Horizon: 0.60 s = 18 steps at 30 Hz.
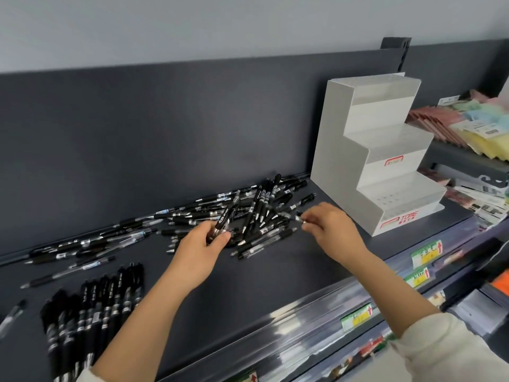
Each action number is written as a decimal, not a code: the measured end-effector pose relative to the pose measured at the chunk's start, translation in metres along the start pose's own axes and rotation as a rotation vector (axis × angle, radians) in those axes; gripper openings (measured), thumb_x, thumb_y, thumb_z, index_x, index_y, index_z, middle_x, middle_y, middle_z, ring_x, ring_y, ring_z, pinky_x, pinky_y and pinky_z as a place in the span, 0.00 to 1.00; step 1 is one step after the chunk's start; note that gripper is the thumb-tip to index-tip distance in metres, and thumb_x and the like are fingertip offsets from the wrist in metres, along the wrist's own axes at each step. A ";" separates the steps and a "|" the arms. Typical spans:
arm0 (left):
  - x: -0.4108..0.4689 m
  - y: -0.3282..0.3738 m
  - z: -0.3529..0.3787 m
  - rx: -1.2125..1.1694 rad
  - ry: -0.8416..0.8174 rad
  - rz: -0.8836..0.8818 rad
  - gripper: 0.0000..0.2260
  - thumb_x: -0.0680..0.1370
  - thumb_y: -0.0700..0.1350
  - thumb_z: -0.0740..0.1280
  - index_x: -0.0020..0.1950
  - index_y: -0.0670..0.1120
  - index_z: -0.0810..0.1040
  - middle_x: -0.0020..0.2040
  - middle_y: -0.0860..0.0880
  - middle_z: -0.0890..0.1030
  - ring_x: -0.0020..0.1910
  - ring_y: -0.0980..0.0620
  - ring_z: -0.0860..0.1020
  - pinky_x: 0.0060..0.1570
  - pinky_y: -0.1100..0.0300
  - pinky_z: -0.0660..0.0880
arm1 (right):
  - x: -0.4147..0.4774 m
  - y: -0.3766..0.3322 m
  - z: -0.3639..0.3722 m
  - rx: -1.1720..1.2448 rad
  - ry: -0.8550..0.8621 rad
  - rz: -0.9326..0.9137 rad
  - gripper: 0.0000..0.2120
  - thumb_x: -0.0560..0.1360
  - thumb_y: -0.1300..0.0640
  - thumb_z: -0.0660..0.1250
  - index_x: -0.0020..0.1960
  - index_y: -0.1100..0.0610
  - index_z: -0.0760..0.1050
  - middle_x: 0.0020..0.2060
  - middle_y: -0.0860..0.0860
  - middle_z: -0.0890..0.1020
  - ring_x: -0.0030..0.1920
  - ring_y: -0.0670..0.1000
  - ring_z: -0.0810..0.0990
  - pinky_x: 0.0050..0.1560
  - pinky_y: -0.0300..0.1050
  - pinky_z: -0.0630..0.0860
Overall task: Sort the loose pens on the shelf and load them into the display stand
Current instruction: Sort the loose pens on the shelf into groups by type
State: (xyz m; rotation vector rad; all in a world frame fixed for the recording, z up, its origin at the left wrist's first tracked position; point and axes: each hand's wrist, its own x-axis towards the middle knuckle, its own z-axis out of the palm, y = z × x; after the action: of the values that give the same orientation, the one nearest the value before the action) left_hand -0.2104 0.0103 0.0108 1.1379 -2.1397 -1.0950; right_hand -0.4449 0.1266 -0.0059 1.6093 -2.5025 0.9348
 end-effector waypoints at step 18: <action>-0.033 -0.022 -0.056 -0.167 0.076 -0.120 0.10 0.80 0.50 0.62 0.48 0.46 0.79 0.40 0.46 0.77 0.39 0.50 0.74 0.41 0.58 0.70 | -0.014 -0.053 0.003 0.190 -0.051 0.324 0.11 0.74 0.53 0.69 0.37 0.59 0.79 0.28 0.56 0.77 0.31 0.53 0.73 0.33 0.44 0.67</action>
State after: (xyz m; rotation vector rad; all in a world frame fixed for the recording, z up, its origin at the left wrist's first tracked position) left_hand -0.1427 0.0065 0.0234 1.2211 -1.9050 -1.2375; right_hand -0.3935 0.1211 0.0116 1.3019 -2.8439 1.2103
